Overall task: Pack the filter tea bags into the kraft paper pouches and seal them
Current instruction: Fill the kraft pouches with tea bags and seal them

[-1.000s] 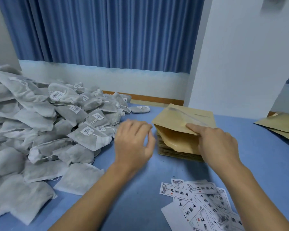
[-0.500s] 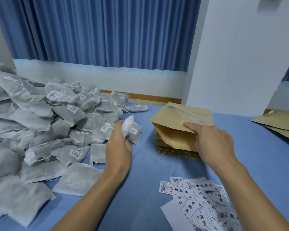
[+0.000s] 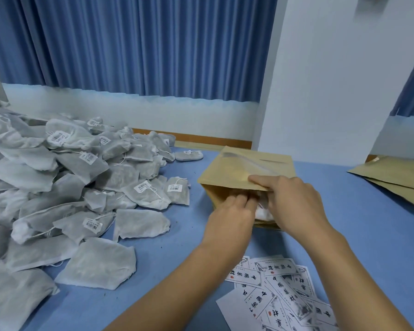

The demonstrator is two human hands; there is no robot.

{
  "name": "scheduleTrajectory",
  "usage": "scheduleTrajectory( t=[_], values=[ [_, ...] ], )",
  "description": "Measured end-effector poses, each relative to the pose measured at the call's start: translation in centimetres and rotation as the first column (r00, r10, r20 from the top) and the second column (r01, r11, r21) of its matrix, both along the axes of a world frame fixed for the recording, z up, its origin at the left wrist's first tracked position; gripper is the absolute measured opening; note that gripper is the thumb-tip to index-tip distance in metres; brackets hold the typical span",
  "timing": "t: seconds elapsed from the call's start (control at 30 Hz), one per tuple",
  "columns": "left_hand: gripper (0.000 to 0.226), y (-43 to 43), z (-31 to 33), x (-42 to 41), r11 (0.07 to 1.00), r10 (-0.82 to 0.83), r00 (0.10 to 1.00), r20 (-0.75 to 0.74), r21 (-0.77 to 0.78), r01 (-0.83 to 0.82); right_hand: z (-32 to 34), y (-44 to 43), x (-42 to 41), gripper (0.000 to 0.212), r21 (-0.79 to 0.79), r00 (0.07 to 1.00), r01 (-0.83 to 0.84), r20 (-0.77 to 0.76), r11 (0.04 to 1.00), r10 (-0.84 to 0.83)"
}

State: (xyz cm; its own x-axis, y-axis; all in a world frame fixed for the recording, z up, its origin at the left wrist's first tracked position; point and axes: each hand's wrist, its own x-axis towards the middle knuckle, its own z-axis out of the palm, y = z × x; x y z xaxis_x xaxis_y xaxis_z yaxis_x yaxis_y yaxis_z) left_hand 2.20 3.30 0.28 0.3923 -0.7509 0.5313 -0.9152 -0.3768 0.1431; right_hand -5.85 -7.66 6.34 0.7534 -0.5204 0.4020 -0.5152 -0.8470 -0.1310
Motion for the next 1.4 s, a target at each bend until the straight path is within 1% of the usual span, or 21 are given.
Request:
scheduleTrajectory(
  t=[0.1,0.23,0.33,0.43,0.53,0.6,0.63,0.67,0.7,0.77,0.8,0.87,0.93,1.0,1.07,1.13,1.17,1.23,1.27,1.33,1.4],
  values=[
    [0.034,-3.7,2.6,0.9,0.98,0.137,0.978,-0.16,0.167,-0.11,0.2,0.1,0.0,0.054,-0.015,1.0,0.003,0.016,1.0,-0.002],
    [0.039,-6.6,3.7,4.0,0.985,0.172,0.892,-0.419,0.07,-0.157,0.4,-0.3,-0.4,0.064,0.062,0.995,0.017,0.101,0.998,-0.023],
    [0.041,-7.3,2.7,5.4,0.994,0.083,0.803,-0.59,0.102,-0.028,0.1,-0.2,-0.3,0.062,0.057,0.996,0.044,0.078,0.997,-0.049],
    [0.043,-6.8,2.1,4.3,0.982,0.04,0.906,-0.421,0.184,0.042,-0.1,-0.2,-0.1,0.062,0.027,0.991,0.081,0.102,0.996,-0.083],
    [0.025,-3.4,1.8,2.7,0.982,-0.181,0.968,-0.175,0.022,0.188,-0.1,-0.6,0.1,0.064,0.049,0.991,0.092,0.096,0.995,-0.097],
    [0.021,-0.2,0.7,2.7,0.887,-0.423,0.894,0.147,-0.134,0.442,-0.2,-0.5,0.3,0.066,0.04,0.992,0.105,0.072,0.994,-0.108],
    [0.02,1.1,-0.1,3.4,0.813,-0.461,0.831,0.312,-0.227,0.537,-0.3,-0.4,0.3,0.067,0.03,0.991,0.111,0.071,0.993,-0.113],
    [0.019,2.3,-0.9,4.2,0.767,-0.407,0.82,0.403,-0.337,0.546,-0.4,-0.4,0.3,0.068,0.024,0.99,0.115,0.075,0.993,-0.117],
    [0.017,3.2,-1.5,5.2,0.748,-0.311,0.867,0.391,-0.462,0.476,-0.4,-0.4,0.3,0.068,0.023,0.99,0.118,0.081,0.993,-0.12],
    [0.02,4.1,-2.1,7.7,0.731,-0.076,0.988,0.137,-0.666,0.149,-0.4,-0.5,0.3,0.068,0.022,0.989,0.121,0.078,0.992,-0.122],
    [0.021,4.3,-2.5,9.3,0.756,0.049,0.998,-0.033,-0.652,-0.059,-0.4,-0.5,0.3,0.068,0.021,0.99,0.119,0.072,0.993,-0.121],
    [0.032,4.0,-3.7,12.2,0.87,0.313,0.926,-0.211,-0.328,-0.369,-0.4,-0.1,0.3,0.069,0.015,0.991,0.121,0.053,0.993,-0.122],
    [0.053,3.7,-5.0,14.3,0.897,0.441,0.873,-0.208,0.069,-0.437,-0.2,0.1,0.3,0.071,0.009,0.992,0.125,0.032,0.992,-0.125],
    [0.05,3.2,-5.7,15.0,0.901,0.426,0.881,-0.206,0.181,-0.394,-0.3,-0.1,0.3,0.071,0.009,0.991,0.126,0.036,0.992,-0.127],
    [0.038,3.0,-5.5,14.8,0.919,0.395,0.89,-0.229,0.112,-0.379,-0.3,-0.2,0.3,0.07,0.002,0.99,0.132,0.042,0.991,-0.132],
    [0.028,3.1,-5.5,14.0,0.921,0.318,0.893,-0.32,-0.119,-0.371,-0.4,-0.3,0.4,0.07,-0.001,0.99,0.136,0.046,0.991,-0.135],
    [0.024,3.3,-5.4,13.1,0.884,0.238,0.882,-0.406,-0.287,-0.37,-0.5,-0.4,0.4,0.07,0.001,0.99,0.135,0.052,0.991,-0.135],
    [0.023,3.8,-4.4,10.7,0.72,0.02,0.846,-0.533,-0.579,-0.382,-0.4,-0.4,0.3,0.069,0.005,0.99,0.129,0.061,0.992,-0.129],
    [0.026,4.0,-3.5,9.4,0.624,-0.085,0.858,-0.507,-0.698,-0.351,-0.3,-0.3,0.3,0.069,0.009,0.99,0.127,0.063,0.992,-0.127],
    [0.033,4.5,-1.9,7.0,0.515,-0.171,0.944,-0.281,-0.842,-0.157,-0.2,-0.2,0.3,0.07,-0.007,0.99,0.129,0.058,0.992,-0.128],
    [0.039,5.1,-0.8,5.1,0.551,-0.081,0.993,0.087,-0.827,0.117,-0.1,-0.2,0.1,0.065,-0.011,0.99,0.135,0.03,0.991,-0.135]
  ],
)
